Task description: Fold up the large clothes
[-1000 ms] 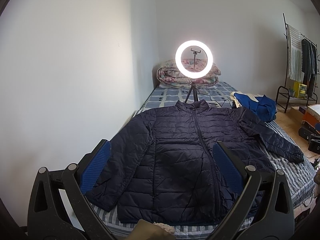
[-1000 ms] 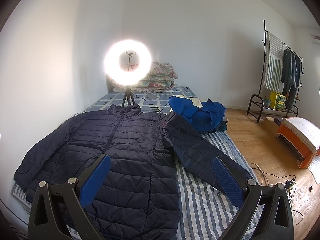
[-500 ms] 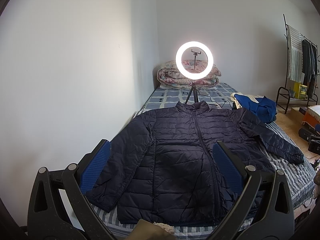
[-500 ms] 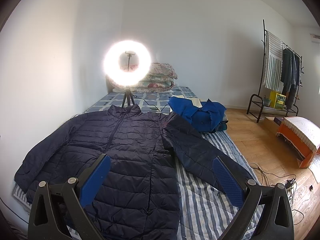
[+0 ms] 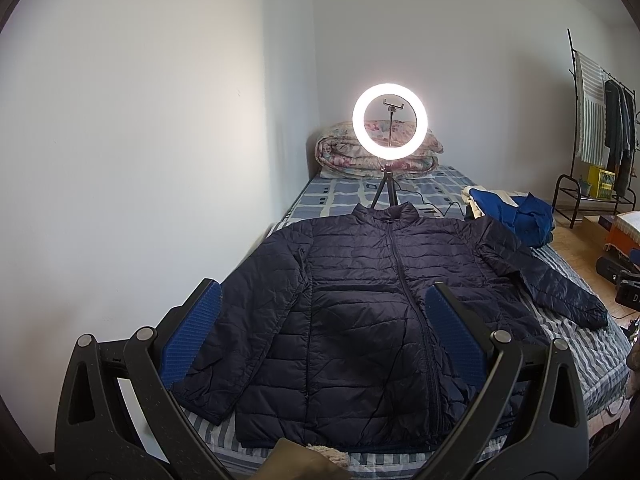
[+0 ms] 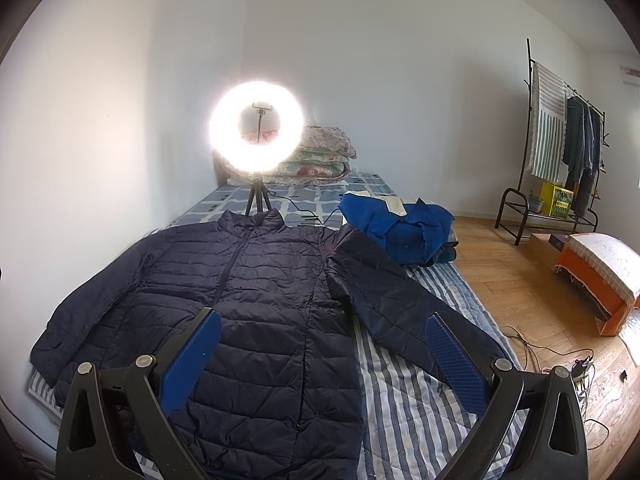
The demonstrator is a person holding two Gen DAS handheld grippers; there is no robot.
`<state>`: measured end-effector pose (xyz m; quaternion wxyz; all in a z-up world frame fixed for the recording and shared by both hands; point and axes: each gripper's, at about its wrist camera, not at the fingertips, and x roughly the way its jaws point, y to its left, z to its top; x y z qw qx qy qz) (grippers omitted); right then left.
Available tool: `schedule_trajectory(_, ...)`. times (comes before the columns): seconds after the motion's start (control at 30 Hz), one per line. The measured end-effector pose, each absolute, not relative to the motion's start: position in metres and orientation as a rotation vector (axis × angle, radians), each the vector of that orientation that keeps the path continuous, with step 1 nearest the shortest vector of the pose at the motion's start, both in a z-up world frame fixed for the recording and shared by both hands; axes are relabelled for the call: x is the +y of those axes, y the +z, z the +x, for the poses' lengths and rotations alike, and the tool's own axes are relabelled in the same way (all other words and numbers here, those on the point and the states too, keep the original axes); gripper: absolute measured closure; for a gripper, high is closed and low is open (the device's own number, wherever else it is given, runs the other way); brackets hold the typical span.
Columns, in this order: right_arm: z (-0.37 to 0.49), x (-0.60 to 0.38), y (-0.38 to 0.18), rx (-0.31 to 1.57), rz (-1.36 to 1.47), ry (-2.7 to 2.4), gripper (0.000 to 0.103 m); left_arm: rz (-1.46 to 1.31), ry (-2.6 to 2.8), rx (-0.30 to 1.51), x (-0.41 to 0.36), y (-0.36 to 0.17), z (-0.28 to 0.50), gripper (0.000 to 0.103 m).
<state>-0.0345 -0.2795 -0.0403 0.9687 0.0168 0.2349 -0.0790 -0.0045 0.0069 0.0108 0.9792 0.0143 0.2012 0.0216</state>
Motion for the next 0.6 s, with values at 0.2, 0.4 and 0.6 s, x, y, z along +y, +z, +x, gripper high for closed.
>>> schedule_trajectory(0.2,-0.033,-0.278,-0.040,0.475,0.034,-0.158,0.000,0.029,0.043,0.405,0.008,0.010,-0.005,0.000)
schedule_trajectory(0.4,-0.031,-0.271,-0.040,0.475,0.034,-0.151,0.000,0.028,0.047,0.404,0.011,0.009,-0.005,0.000)
schedule_trajectory(0.6,-0.030,-0.268,-0.041,0.474,0.032,-0.143,0.000,0.027,0.056,0.411,0.015,0.007,-0.005,0.000)
